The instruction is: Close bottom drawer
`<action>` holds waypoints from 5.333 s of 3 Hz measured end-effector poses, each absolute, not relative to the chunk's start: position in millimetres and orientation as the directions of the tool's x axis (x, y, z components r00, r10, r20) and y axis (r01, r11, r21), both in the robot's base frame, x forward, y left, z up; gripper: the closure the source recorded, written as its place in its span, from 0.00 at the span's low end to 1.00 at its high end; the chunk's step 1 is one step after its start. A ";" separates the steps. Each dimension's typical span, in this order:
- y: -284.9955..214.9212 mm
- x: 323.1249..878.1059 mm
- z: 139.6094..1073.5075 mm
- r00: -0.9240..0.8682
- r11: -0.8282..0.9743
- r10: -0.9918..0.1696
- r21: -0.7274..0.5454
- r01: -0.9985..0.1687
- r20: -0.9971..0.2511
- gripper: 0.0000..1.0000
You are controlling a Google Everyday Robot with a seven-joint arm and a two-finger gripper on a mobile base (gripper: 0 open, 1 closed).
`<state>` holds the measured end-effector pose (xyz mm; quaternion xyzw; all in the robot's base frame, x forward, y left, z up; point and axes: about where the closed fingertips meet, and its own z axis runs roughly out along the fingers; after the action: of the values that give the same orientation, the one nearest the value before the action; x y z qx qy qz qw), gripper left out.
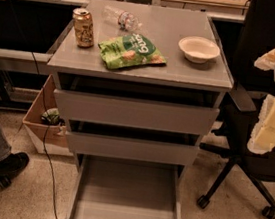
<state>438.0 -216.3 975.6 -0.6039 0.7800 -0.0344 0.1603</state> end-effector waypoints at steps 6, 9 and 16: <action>-154.8 392.7 736.9 -0.032 0.090 -0.922 -0.132 -0.987 -0.386 0.00; -122.4 396.7 592.8 0.051 0.038 -0.902 -0.197 -0.980 -0.429 0.00; -88.2 405.7 394.7 0.113 -0.022 -0.888 -0.203 -0.979 -0.445 0.30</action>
Offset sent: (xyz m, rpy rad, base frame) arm -0.0245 0.0194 -0.1367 0.0781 0.0477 0.1519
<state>405.7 -88.2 394.7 -0.7082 0.6590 0.0969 0.2338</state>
